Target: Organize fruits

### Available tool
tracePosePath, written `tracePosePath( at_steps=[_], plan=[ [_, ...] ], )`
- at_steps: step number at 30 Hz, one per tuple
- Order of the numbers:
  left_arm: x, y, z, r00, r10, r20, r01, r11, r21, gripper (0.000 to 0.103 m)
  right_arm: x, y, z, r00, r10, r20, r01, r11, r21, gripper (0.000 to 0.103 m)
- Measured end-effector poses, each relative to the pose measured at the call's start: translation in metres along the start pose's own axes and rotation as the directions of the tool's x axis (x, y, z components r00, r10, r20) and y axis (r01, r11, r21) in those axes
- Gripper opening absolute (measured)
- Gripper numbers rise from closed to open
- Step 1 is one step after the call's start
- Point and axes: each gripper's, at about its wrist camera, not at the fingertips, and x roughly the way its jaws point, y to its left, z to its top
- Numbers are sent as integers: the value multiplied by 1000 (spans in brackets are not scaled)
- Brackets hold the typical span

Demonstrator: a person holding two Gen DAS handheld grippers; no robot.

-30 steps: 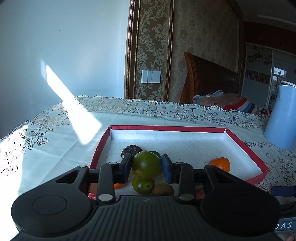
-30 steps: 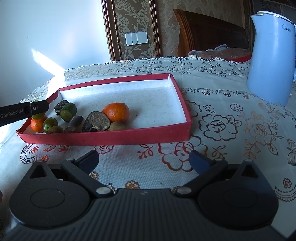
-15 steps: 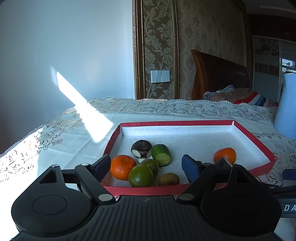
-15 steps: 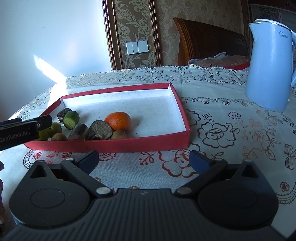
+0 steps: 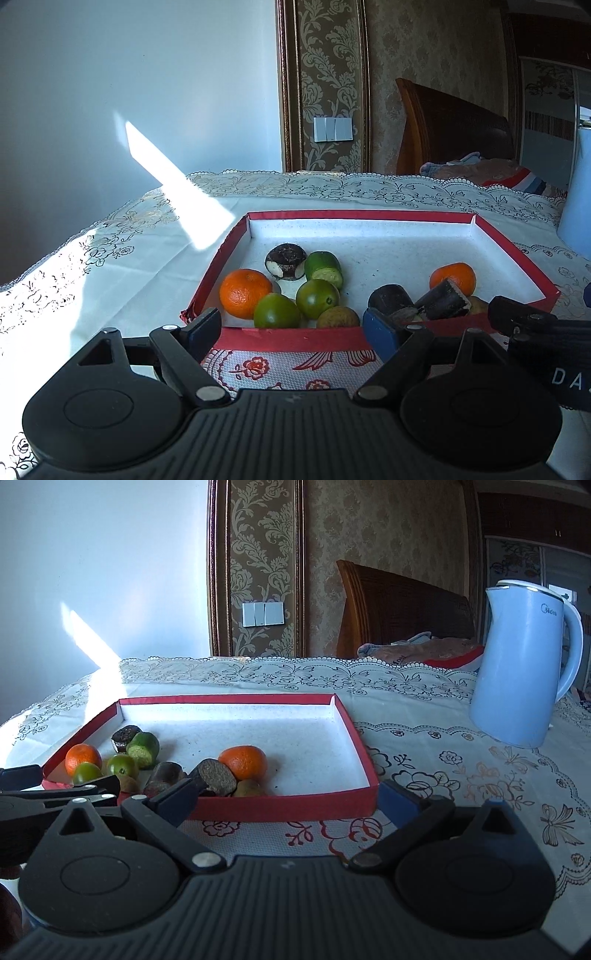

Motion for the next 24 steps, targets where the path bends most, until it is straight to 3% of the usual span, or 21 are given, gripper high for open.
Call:
tracePosePath(
  at_steps=[6,15,19,24],
  plan=[
    [2,4,0,999,21,-27,-21,1000,-19,84,1,13,-1,998,-68,-3,67,996,-52,103],
    [-9,8,4,999,42,17,-42,999,-5,84,-7,15,-1,999,-45,22,46,998,-45,103],
    [-9,10,4,998,49,26,-49,999,-10,92,-8,16,-1,999,-41,23,42,998,-41,103],
    [-9,11,3,998,49,29,-49,999,-18,92,-10,16,-1,999,-35,23,36,999,-38,103]
  ],
)
